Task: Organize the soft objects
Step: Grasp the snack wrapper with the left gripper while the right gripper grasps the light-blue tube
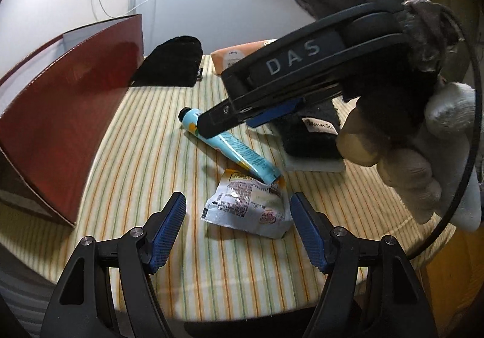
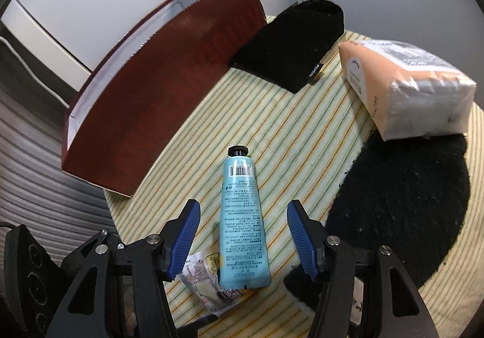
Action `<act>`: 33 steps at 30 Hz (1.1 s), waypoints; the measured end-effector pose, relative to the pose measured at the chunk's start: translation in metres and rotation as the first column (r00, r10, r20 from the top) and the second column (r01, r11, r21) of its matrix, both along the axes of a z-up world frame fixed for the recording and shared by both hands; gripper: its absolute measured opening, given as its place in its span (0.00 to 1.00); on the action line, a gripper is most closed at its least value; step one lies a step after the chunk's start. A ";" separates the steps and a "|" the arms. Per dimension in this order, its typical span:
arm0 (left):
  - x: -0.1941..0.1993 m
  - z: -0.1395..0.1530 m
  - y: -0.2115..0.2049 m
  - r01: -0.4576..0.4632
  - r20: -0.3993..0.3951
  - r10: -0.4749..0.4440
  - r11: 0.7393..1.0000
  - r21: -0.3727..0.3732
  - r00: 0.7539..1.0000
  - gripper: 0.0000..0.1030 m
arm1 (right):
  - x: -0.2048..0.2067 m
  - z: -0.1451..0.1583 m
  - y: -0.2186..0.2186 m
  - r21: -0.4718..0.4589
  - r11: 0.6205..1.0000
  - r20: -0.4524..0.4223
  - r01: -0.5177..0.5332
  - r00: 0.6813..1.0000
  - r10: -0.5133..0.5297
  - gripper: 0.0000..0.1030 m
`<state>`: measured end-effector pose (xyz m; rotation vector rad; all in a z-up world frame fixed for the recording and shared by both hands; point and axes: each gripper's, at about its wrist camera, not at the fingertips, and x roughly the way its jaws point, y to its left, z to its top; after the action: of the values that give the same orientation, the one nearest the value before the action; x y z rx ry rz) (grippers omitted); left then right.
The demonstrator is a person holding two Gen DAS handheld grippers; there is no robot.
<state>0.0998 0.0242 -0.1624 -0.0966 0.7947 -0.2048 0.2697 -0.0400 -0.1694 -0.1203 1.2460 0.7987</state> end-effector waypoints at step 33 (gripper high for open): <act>0.006 -0.009 -0.019 0.041 0.048 -0.045 0.996 0.081 0.998 0.31 | 0.010 -0.006 0.004 -0.042 0.999 -0.003 0.002 1.000 -0.002 0.28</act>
<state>0.1059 0.0050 -0.1713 0.0012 0.7549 -0.2151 0.2793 -0.0362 -0.1758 -0.1519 1.2660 0.7719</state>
